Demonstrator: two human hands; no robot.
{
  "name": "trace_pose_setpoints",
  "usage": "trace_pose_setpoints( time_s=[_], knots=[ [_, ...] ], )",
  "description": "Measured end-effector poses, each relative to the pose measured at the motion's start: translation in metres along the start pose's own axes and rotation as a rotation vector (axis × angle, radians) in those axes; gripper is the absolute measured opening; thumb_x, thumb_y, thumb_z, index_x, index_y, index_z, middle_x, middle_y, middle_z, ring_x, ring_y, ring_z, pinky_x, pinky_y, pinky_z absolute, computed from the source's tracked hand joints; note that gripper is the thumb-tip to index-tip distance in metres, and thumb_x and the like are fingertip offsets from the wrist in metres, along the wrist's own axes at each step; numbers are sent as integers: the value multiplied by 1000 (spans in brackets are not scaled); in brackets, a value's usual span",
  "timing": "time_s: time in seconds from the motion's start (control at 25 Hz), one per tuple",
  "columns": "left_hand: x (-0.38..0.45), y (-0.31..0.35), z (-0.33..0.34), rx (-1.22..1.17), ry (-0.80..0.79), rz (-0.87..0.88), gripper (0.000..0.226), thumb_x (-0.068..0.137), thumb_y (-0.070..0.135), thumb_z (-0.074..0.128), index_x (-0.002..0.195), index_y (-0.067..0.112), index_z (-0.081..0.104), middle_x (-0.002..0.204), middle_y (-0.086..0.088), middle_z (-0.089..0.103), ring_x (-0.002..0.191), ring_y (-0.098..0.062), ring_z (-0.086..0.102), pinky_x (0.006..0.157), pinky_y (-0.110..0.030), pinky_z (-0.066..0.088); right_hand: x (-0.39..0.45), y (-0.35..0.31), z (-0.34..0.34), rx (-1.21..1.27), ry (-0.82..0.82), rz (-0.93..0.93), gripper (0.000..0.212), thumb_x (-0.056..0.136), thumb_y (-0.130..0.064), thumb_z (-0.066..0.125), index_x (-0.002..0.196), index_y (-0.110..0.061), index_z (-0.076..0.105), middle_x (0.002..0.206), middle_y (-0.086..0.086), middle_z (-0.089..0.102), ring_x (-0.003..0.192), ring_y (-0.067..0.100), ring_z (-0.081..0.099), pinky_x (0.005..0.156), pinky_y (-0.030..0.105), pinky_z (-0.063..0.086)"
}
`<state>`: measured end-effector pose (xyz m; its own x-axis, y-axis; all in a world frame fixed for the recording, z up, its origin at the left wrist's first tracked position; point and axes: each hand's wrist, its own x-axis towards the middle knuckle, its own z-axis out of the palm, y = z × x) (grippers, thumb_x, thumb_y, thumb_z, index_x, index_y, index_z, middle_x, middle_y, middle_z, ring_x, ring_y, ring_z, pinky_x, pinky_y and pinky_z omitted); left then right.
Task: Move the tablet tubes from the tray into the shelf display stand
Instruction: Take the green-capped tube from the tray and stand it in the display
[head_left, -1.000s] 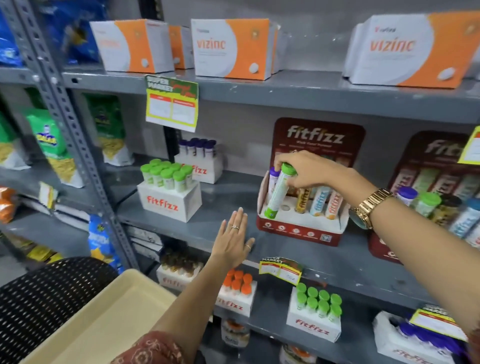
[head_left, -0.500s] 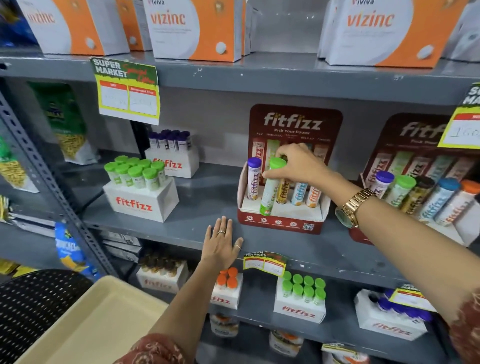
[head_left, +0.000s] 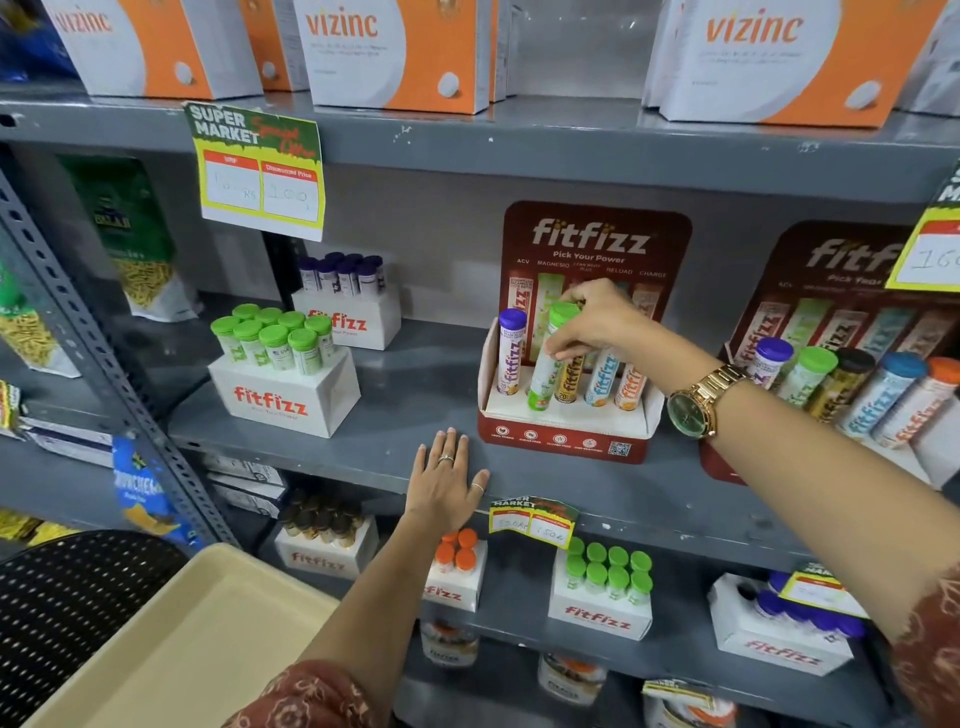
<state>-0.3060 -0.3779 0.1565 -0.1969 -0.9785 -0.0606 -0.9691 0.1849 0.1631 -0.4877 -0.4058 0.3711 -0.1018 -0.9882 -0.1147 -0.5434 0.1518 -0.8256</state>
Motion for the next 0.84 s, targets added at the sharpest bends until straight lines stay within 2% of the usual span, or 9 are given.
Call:
trace_pose_setpoints(
  time_s=[0.12,0.2,0.24,0.32,0.36,0.48,0.6,0.72,0.84],
  knots=[
    [-1,1,0,-5,1,-5,64,98,48,15,148,12,-1,159,-8,-3,145,-24,-6,117,-40,-5,3,7,6,-217,177,-128,62,72,-2,79,129,-9,54,92,15,68,50,13,66,38,14,52],
    [0,1,0,-11,5,-9,63,98,48,16,148,13,0,159,-8,-2,146,-24,-4,118,-40,-4,3,13,13,-328,291,-266,53,75,-22,81,121,-9,59,103,12,63,73,21,68,59,23,58],
    [0,1,0,-12,4,-10,63,98,49,17,148,13,0,159,-7,-2,146,-25,-4,118,-40,-3,3,17,17,-362,311,-311,48,76,-27,80,115,-7,60,103,9,60,83,22,63,69,28,55],
    [1,1,0,-6,-4,-12,64,98,49,17,148,14,0,159,-7,-2,146,-25,-3,118,-40,-3,5,22,25,-413,316,-351,42,78,-31,78,106,-4,61,97,5,60,91,19,57,78,30,50],
    [1,1,0,-5,-7,-12,64,98,49,17,148,14,-1,159,-7,-2,146,-24,-3,117,-39,-4,8,24,28,-435,322,-365,40,78,-32,77,102,-4,62,97,6,64,91,20,60,81,32,52],
    [1,0,-1,-20,-12,-7,64,98,49,18,148,14,-1,159,-8,-2,146,-24,-4,117,-39,-4,14,24,36,-532,317,-367,36,80,-31,76,94,-2,60,85,8,61,80,23,60,81,41,57],
    [0,0,-3,-26,-7,-7,63,98,48,18,148,14,-1,159,-8,-2,146,-24,-4,117,-39,-4,12,21,38,-584,294,-338,28,83,-28,73,90,-8,54,82,9,50,76,21,49,76,37,53],
    [0,1,-3,-31,-12,-7,64,98,48,18,148,14,-1,159,-8,-2,146,-25,-4,117,-39,-4,11,19,39,-598,270,-307,36,85,-25,72,104,1,57,96,17,59,90,29,59,79,40,53],
    [0,1,-2,-25,-3,-7,64,98,48,19,148,14,0,159,-8,-2,146,-25,-4,117,-39,-4,14,15,41,-649,224,-300,41,87,-24,69,116,1,54,114,20,60,105,34,59,81,40,51]
  ],
)
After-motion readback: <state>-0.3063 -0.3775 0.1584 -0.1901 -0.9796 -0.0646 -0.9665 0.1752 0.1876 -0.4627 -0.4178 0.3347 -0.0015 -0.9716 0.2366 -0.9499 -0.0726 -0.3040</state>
